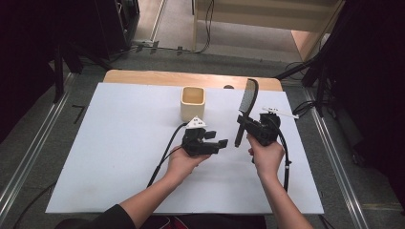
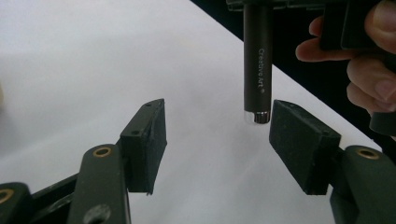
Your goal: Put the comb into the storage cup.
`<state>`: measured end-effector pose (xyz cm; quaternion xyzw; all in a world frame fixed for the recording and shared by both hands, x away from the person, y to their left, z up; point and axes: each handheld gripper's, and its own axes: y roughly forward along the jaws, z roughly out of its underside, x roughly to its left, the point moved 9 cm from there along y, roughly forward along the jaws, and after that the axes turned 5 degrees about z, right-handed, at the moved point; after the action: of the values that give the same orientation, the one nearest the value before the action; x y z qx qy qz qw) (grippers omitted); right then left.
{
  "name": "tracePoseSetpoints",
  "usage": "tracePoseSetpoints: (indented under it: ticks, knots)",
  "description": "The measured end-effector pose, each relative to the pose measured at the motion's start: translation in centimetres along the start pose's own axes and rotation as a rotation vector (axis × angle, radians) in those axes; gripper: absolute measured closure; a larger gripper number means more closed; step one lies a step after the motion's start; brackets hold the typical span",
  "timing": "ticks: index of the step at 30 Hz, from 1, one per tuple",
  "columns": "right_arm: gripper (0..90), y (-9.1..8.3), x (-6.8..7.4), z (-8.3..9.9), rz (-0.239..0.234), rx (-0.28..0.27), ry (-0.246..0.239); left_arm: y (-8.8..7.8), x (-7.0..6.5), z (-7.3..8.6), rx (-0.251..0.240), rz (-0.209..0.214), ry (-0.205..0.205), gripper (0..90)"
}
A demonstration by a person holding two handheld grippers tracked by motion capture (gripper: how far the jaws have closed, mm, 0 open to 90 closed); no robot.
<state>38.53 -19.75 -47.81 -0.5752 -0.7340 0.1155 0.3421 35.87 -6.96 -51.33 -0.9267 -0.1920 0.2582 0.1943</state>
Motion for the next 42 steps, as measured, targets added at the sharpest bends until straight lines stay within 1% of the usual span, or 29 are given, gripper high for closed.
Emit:
tracePoseSetpoints:
  ticks: [2, 6, 8, 12, 17, 19, 21, 22, 24, 25, 26, 27, 28, 32, 34, 39, 42]
  knots:
    - [69.8, 0.0, 0.2, 0.0, 0.008, -0.008, -0.018, -0.3, 0.1, 0.2, 0.019, -0.004, 0.008, 37.6]
    - [69.8, -0.2, 0.5, -0.1, 0.025, -0.038, -0.061, -0.7, 0.1, 0.5, 0.053, 0.014, -0.010, 37.3]
    - [69.8, -0.2, 0.6, -0.2, 0.038, -0.052, -0.086, -0.9, 0.0, 0.6, 0.070, 0.020, -0.010, 36.4]
    - [69.8, -0.2, 0.8, -0.1, 0.041, -0.059, -0.100, -1.2, 0.0, 0.9, 0.100, 0.023, -0.005, 36.3]
    - [69.8, -0.3, 0.9, 0.0, 0.054, -0.090, -0.120, -1.7, -0.2, 1.4, 0.135, 0.029, 0.019, 36.3]
    - [69.8, -0.3, 0.9, 0.0, 0.060, -0.103, -0.134, -1.9, -0.2, 1.5, 0.140, 0.033, 0.015, 36.2]
    - [69.8, -0.3, 1.0, 0.2, 0.074, -0.108, -0.149, -2.2, -0.1, 1.5, 0.144, 0.034, 0.014, 36.2]
    - [69.8, -0.3, 1.0, 0.2, 0.074, -0.108, -0.149, -2.3, -0.1, 1.6, 0.146, 0.037, 0.012, 36.2]
    - [69.8, -0.2, 1.1, 0.3, 0.081, -0.123, -0.162, -2.5, 0.1, 1.7, 0.162, 0.031, 0.018, 35.8]
    - [69.8, -0.4, 1.2, 0.3, 0.076, -0.153, -0.176, -2.6, 0.2, 1.9, 0.181, 0.022, 0.033, 34.2]
    - [69.8, -0.4, 1.2, 0.3, 0.076, -0.153, -0.176, -2.7, 0.2, 2.0, 0.194, 0.016, 0.044, 34.2]
    - [69.8, -0.5, 1.2, 0.2, 0.084, -0.166, -0.180, -2.9, 0.2, 2.1, 0.202, 0.014, 0.054, 34.2]
    - [69.8, -0.5, 1.2, 0.2, 0.080, -0.174, -0.182, -2.9, 0.2, 2.2, 0.208, 0.016, 0.056, 34.2]
    - [69.8, -0.7, 1.2, 0.2, 0.093, -0.195, -0.193, -3.3, 0.4, 2.3, 0.226, 0.021, 0.053, 34.2]
    - [69.8, -0.7, 1.2, 0.2, 0.097, -0.211, -0.206, -3.6, 0.4, 2.5, 0.246, 0.025, 0.055, 34.1]
    - [69.8, -0.6, 1.2, 0.4, 0.094, -0.203, -0.206, -4.2, 0.5, 2.8, 0.257, 0.029, 0.059, 34.1]
    - [69.8, -0.6, 1.2, 0.4, 0.096, -0.210, -0.209, -4.5, 0.7, 2.9, 0.262, 0.030, 0.067, 34.1]
